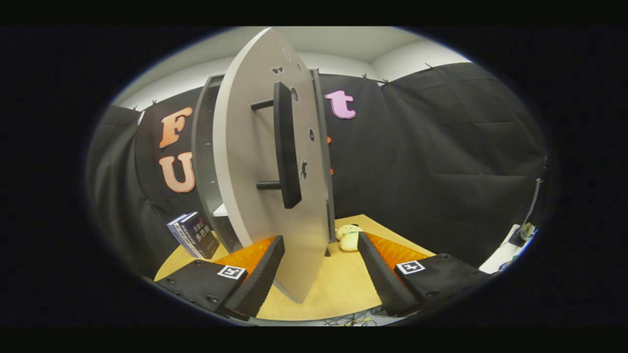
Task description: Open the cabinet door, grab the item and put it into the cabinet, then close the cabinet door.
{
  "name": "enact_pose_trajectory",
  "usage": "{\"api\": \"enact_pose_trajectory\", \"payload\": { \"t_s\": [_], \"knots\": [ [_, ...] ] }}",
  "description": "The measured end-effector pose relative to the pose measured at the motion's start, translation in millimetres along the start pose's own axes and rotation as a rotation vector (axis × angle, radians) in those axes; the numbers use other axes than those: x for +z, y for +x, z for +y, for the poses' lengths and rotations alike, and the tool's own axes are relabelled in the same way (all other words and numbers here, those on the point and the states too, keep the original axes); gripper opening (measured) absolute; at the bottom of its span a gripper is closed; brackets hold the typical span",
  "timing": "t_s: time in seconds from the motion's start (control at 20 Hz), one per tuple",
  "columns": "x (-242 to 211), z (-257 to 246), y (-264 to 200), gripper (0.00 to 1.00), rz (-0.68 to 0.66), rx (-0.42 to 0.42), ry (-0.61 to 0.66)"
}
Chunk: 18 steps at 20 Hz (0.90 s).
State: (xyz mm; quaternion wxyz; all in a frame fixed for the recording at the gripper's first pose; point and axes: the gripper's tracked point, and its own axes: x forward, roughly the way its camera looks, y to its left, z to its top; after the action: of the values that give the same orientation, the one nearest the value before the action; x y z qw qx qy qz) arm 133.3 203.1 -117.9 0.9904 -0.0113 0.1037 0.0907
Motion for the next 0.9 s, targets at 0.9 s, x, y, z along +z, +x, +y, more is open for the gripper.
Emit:
{"api": "enact_pose_trajectory", "payload": {
  "t_s": [0.9],
  "knots": [
    [-24,162,150,0.97,0.064,0.089,-0.057]
  ]
}}
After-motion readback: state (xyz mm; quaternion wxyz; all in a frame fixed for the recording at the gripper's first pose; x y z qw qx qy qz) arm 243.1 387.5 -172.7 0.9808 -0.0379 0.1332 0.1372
